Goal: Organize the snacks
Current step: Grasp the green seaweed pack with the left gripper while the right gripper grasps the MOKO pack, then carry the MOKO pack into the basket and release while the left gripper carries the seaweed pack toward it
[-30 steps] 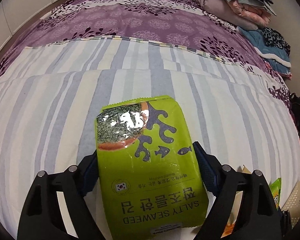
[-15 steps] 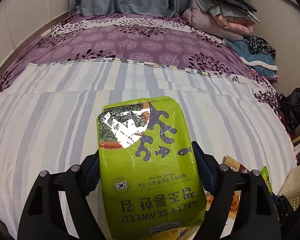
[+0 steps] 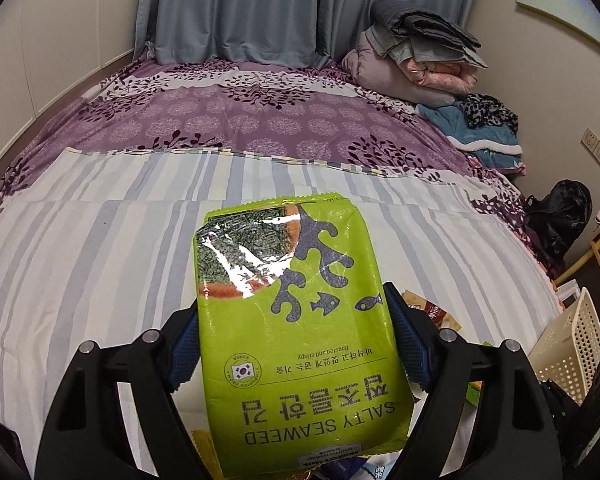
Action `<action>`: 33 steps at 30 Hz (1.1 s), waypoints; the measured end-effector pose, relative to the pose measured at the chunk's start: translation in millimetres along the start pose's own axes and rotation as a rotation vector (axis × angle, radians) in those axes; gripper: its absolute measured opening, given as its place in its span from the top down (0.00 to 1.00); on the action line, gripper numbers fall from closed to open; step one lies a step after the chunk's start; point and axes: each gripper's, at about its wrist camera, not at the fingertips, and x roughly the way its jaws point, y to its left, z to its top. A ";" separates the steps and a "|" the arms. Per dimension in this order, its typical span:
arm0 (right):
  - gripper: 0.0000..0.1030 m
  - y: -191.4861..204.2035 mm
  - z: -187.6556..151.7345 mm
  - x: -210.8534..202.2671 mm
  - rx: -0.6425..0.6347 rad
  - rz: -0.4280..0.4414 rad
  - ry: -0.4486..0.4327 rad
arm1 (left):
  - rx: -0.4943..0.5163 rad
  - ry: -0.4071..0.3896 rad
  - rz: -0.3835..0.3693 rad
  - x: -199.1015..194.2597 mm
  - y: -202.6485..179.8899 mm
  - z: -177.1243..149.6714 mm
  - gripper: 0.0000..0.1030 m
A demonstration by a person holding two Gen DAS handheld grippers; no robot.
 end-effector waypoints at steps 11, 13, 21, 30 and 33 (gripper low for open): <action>0.39 6.6 -5.9 -47.0 -0.003 0.000 -0.062 | 0.030 -0.050 -0.060 -48.1 -9.1 -12.7 0.21; 0.40 6.5 -5.4 -58.6 0.003 -0.004 -0.083 | 0.037 -0.059 -0.069 -55.4 -11.7 -14.4 0.21; 0.40 -2.6 -4.4 -104.8 0.024 -0.019 -0.168 | 0.061 -0.081 -0.101 -76.8 -23.6 -20.6 0.21; 0.40 -54.2 -4.8 -171.0 0.142 -0.077 -0.295 | 0.116 -0.099 -0.138 -92.0 -51.7 -22.0 0.21; 0.40 -76.8 -10.5 -193.3 0.192 -0.120 -0.337 | 0.134 -0.103 -0.150 -95.3 -62.6 -21.8 0.21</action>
